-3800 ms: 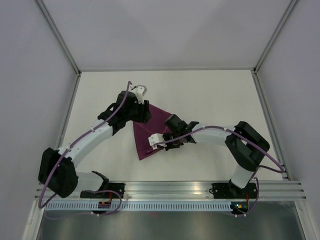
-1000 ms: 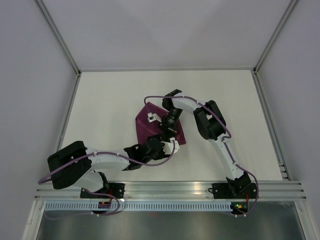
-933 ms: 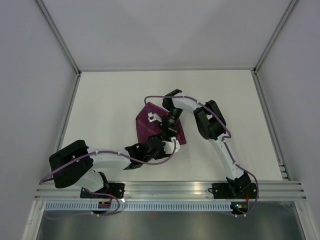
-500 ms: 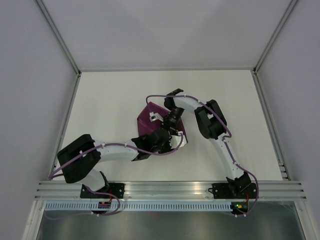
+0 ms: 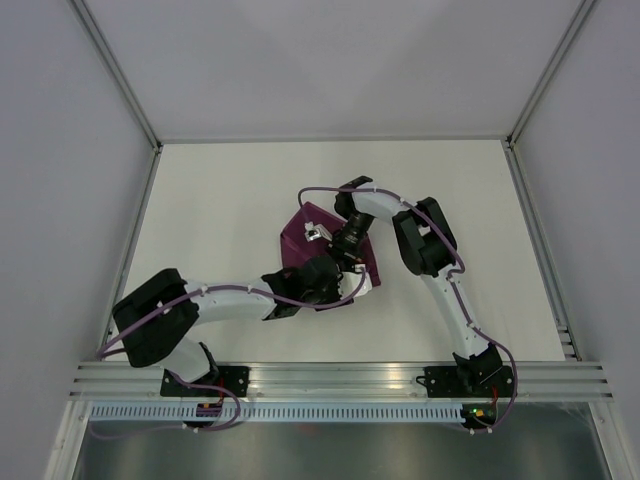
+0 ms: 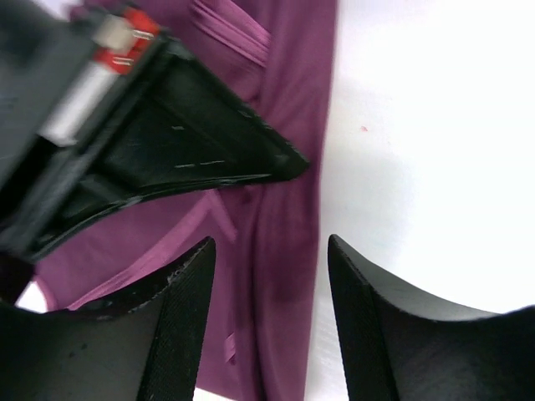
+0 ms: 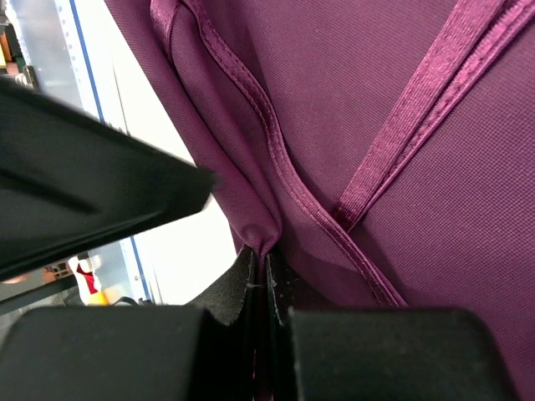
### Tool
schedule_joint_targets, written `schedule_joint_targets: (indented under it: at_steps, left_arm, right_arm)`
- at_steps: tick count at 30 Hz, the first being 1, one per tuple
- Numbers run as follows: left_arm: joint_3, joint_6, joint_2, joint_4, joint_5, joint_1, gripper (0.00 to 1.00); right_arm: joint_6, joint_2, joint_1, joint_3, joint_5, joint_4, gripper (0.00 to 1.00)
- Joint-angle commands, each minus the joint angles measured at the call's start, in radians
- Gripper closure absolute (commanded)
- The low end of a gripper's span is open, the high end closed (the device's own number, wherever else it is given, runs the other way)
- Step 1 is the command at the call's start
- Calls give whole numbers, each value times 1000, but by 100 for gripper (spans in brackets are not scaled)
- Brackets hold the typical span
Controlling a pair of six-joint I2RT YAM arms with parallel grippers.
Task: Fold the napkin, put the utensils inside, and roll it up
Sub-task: Roll the napkin with the utensil
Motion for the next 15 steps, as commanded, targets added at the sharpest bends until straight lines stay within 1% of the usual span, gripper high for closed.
schedule_joint_targets:
  at_steps: [1,2,5,9,15]
  left_arm:
    - [-27,-58,-104,109,-6,-7,38]
    - [-38,-62,-113,170,-32,-13,37]
    - [-67,-60,-109,262,-72,-64,37]
    - [-65,-22,-31,331,-108,-124,37]
    - [-117,-23,51,440,-131,-151,38]
  right_arm:
    - [-75,58,-23,-26,193,112,99]
    - [-75,58,-24,-31,196,110,100]
    - [-86,57,-33,-43,214,101,99]
    - [-86,60,-53,-48,226,93,100]
    - [-89,55,-64,-66,226,92,100]
